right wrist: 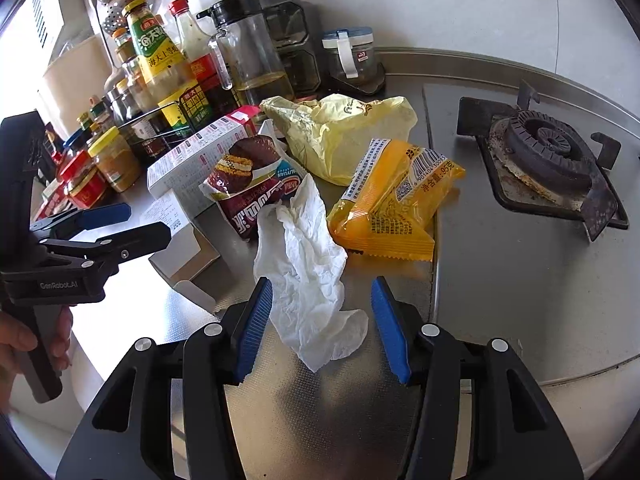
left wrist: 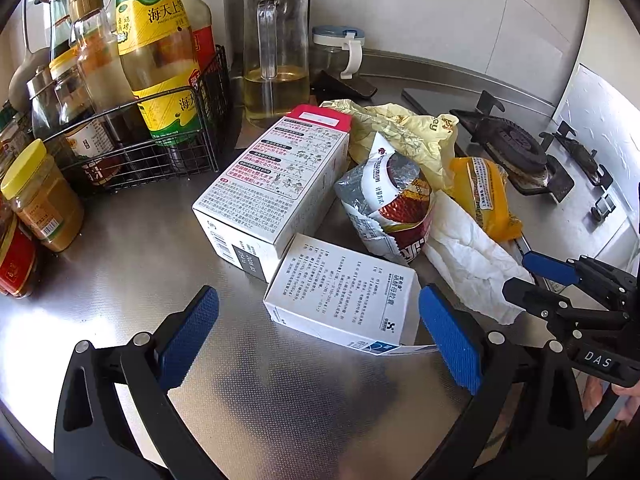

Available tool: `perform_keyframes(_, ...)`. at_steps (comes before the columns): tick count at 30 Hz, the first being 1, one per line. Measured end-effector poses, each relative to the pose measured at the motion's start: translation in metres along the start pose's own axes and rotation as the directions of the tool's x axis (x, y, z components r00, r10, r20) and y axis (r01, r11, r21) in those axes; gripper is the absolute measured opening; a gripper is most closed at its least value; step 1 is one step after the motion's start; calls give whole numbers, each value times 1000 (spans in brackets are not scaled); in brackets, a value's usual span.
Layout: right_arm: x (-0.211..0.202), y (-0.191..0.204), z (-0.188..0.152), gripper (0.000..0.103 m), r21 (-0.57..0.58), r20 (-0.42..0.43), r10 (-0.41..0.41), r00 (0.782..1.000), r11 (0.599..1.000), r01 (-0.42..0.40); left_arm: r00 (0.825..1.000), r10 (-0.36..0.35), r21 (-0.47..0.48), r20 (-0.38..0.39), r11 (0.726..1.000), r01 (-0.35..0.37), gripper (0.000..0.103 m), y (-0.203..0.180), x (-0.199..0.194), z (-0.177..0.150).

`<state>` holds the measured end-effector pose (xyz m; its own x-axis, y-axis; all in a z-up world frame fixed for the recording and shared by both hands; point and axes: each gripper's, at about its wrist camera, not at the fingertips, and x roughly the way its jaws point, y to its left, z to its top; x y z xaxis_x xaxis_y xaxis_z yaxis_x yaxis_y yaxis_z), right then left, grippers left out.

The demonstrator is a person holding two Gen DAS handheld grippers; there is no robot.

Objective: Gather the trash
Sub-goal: 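Grasp the white medicine box with the left tool while the right tool grasps the white tissue, then carry the white box and tissue down over the floor bin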

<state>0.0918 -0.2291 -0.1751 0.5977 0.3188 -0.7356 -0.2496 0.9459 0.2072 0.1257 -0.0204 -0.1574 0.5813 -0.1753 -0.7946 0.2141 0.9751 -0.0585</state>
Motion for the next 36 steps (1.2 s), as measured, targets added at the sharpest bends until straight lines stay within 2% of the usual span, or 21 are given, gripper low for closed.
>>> perform_keyframes(4,7,1,0,50,2,-16,-2,1000,1000,2,1000,-21,19,-7,1000,22,95,1,7,-3)
perform_keyframes(9,16,3,-4,33,-9,-44,-13,999,1000,13,999,-49,73,-24,996,50,95,-8,15,-4)
perform_keyframes(10,16,3,-4,31,-9,-41,-18,999,1000,18,998,-56,72,-28,996,58,95,-8,17,-5)
perform_keyframes(12,16,3,-4,19,-3,-44,-19,999,1000,19,997,-69,60,-25,996,70,95,-7,18,-5)
perform_keyframes(13,15,3,-4,17,-2,-43,-24,999,1000,23,997,-73,60,-19,995,74,94,-7,18,-6)
perform_keyframes(14,14,3,-5,12,-5,-39,-26,999,1000,26,997,-78,62,-12,995,79,90,-7,17,-6)
perform_keyframes(15,13,4,-5,10,-8,-36,-27,999,1000,26,996,-88,64,-9,994,89,80,-8,15,-6)
perform_keyframes(17,7,4,-5,10,-12,-26,-27,999,1000,27,996,-88,67,-4,994,88,74,-9,11,-8)
perform_keyframes(21,-2,4,-7,10,-3,-12,-19,1000,1000,19,996,-84,70,20,994,82,72,-11,-1,-13)
perform_keyframes(29,-37,18,-21,10,-13,29,17,999,1000,-17,994,-92,39,53,995,90,71,-14,-40,-25)
perform_keyframes(36,-83,31,-46,10,-31,46,46,998,999,-44,994,-103,3,45,995,103,71,-20,-80,-55)
